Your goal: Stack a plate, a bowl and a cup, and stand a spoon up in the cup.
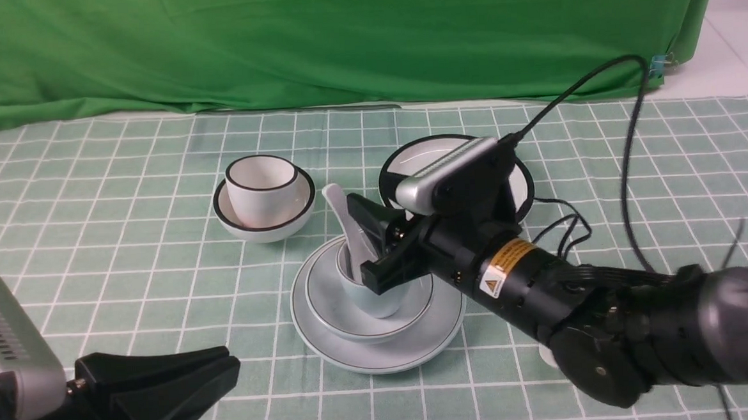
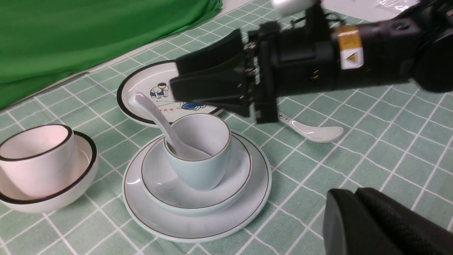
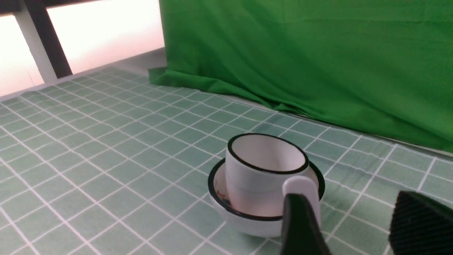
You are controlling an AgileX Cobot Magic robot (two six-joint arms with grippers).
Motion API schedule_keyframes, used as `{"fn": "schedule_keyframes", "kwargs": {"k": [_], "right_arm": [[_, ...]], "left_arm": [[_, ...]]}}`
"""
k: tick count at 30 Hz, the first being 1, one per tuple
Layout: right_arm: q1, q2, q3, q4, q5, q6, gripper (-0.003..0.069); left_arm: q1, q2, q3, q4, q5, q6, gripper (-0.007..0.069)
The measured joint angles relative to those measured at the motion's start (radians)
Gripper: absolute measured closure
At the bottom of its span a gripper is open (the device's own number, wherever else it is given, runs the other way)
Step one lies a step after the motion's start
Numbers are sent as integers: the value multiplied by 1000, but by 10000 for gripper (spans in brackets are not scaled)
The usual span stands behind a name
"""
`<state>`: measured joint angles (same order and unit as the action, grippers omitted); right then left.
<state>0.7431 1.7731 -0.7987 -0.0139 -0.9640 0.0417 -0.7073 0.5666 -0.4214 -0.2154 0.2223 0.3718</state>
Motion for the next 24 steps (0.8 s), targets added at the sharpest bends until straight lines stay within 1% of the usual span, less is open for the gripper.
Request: {"fn": "schedule_keyframes", "kwargs": {"k": [1,5,8,10,11,12,13,14,16,17,18,20,22,24], "right_arm": [[1,-40,11,-8,38,0,271],[10,-221,29,-37,271,4,271],[29,-380,29,-49,498,3,271],[37,-464,30,-51,629,3,284],[41,-515,30,-51,714,3,305],[42,-573,30,-52,814,3,340],[43,-591,30,-52,831,3,347],[44,-660,30,-52,964,3,412],[47,-746,33,-52,1143,3,504],[47,-761,34,-52,1171,3,527],[47,-794,37,-52,1235,3,562],[47,-837,46,-51,1301,3,603],[47,-896,77,-51,1354,19,634],[47,-930,108,-51,1367,35,640]], "left_arm": [[0,0,0,0,-1,0,613],[0,0,0,0,-17,0,613],[0,-1,0,-10,-31,0,613],[0,-7,0,-25,-31,0,613],[0,-15,0,-34,-31,0,613],[0,-30,0,-48,-30,0,613],[0,-36,0,-52,-30,0,613],[0,-65,0,-70,-20,0,613],[0,-142,4,-86,11,0,613],[0,-148,5,-88,13,0,613],[0,-189,17,-91,23,0,613],[0,-235,40,-93,27,0,613],[0,-293,84,-97,18,0,613],[0,-325,118,-105,-7,0,613]]}}
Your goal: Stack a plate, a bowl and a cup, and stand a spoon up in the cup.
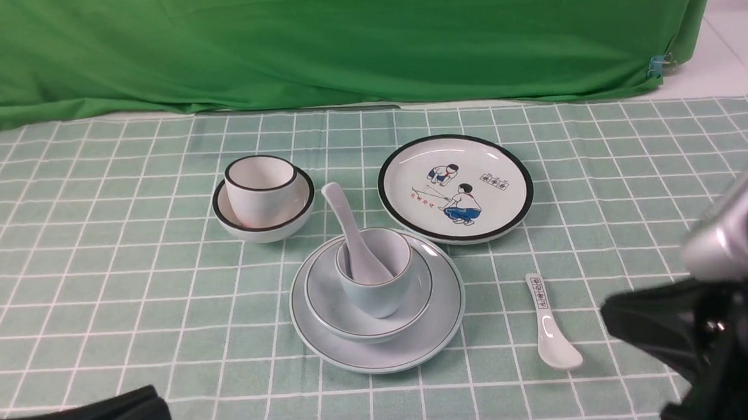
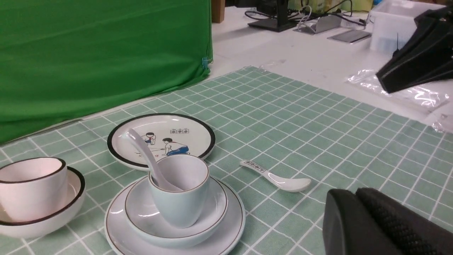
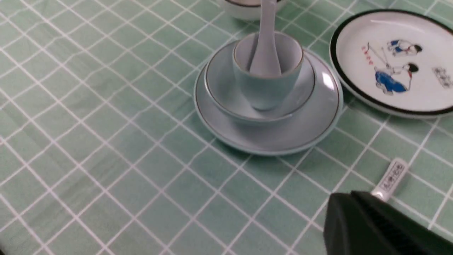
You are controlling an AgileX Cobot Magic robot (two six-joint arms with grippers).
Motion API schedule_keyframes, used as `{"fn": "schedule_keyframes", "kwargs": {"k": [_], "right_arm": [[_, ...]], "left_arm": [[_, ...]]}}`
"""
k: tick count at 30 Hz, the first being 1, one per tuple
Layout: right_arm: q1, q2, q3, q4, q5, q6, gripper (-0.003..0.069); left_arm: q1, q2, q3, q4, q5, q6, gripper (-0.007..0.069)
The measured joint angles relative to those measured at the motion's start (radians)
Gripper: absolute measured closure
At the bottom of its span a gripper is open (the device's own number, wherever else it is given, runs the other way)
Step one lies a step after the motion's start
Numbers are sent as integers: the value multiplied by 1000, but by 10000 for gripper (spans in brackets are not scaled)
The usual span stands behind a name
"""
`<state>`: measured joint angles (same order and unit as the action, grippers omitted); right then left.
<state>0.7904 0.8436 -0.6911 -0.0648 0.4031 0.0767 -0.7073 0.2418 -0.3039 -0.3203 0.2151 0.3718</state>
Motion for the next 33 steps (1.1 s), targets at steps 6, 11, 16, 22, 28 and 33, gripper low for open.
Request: {"fn": "schedule_keyframes", "kwargs": {"k": [6,11,16,22,28,33], "right_arm": [[0,-74,77,0,23,45,635],[0,-76,87,0,24,45,628],[0,-76,87,0,24,46,622],[51,-103,87,-9,23,46,602],[-69,-207,119,-51,7,33,634],[-362,-450,367,-54,-169,-66,643]], "left_arm": [[0,-44,99,-17,-78,0,613],[0,-47,136,-17,-79,0,613],[0,-47,152,-17,-77,0,613],[0,-48,152,-17,-79,0,613],[0,-48,153,-13,-79,0,613],[0,-48,153,-12,-79,0,613]]}}
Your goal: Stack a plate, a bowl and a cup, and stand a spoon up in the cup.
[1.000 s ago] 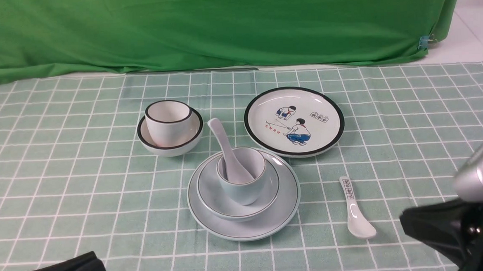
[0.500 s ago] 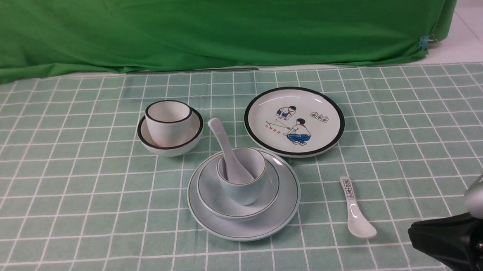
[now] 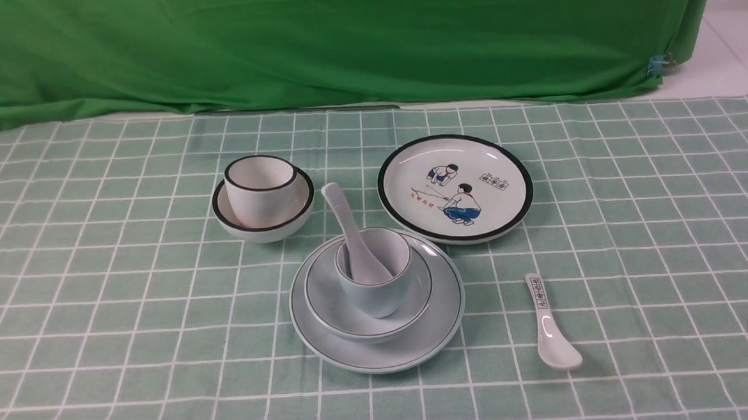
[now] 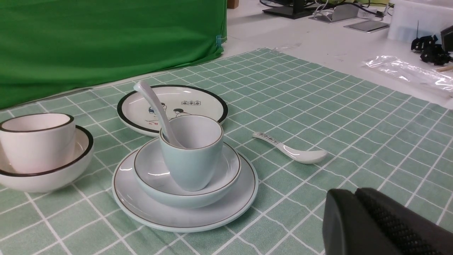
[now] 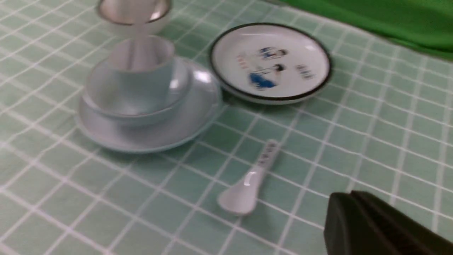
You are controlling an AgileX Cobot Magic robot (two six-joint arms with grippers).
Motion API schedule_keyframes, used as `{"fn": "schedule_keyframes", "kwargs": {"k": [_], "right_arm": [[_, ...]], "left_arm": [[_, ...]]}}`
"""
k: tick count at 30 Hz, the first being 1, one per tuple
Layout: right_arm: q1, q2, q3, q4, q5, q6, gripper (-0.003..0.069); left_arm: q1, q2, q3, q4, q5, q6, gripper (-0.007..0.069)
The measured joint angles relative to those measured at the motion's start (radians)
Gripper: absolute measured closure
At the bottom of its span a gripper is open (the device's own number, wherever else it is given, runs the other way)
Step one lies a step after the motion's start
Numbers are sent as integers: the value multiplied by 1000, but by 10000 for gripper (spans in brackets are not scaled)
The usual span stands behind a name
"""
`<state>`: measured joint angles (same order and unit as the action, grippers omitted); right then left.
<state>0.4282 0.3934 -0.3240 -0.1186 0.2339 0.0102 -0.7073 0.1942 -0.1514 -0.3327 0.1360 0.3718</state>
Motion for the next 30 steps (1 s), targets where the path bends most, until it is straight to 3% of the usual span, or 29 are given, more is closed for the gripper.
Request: {"fn": "schedule_keyframes", "kwargs": {"k": [4,9,30], "right_arm": [[-152,-193,162,9,2,-10,643],[-238,-354,268,11,30,-10,643],[-254,-392,330,34,5,-19,635]], "left_arm": [[0,0,0,0,0,0,613],[0,0,0,0,0,0,613],[0,0,0,0,-3,0,613]]}}
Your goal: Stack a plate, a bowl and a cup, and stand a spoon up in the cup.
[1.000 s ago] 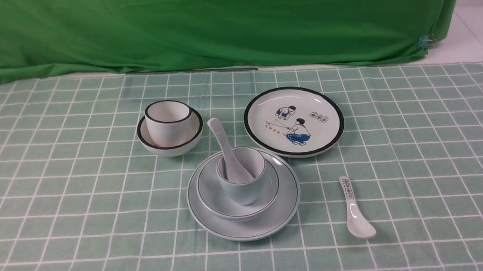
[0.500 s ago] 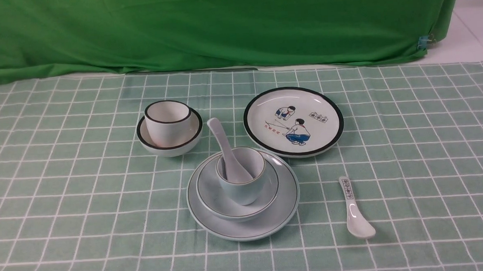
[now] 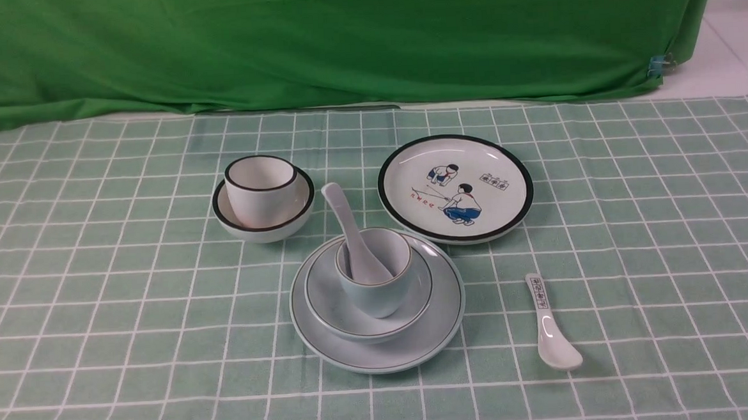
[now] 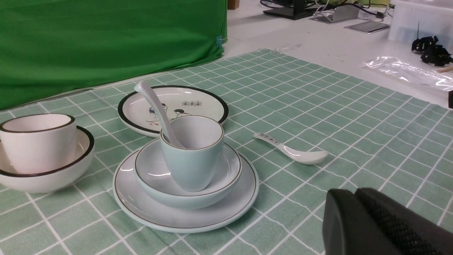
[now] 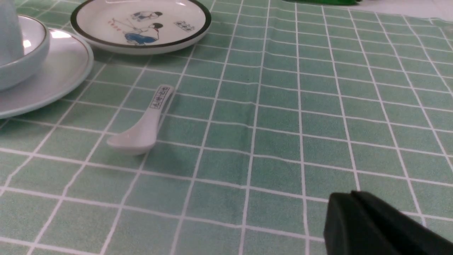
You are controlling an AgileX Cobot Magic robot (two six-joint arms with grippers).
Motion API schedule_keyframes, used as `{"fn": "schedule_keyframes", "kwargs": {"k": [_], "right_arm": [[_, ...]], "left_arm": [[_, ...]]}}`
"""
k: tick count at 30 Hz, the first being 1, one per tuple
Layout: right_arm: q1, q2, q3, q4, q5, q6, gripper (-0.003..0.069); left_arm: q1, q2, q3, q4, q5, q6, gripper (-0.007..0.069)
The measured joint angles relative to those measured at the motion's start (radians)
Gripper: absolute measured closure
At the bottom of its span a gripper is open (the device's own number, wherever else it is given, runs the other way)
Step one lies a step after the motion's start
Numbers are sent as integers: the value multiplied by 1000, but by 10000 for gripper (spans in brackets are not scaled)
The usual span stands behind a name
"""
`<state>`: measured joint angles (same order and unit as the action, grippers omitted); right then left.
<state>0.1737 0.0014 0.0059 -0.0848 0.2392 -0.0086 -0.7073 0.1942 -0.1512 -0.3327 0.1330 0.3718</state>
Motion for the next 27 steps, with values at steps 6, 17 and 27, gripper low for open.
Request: {"fn": "schedule_keyframes", "kwargs": {"k": [6,17,27], "right_arm": [[0,0,0,0,0,0,620],[0,0,0,0,0,9,578],[0,0,0,0,-1,9,567]], "left_arm": [[0,0,0,0,0,0,613],[0,0,0,4,-1,0,613],[189,-25,0,45,-101,0,613]]}}
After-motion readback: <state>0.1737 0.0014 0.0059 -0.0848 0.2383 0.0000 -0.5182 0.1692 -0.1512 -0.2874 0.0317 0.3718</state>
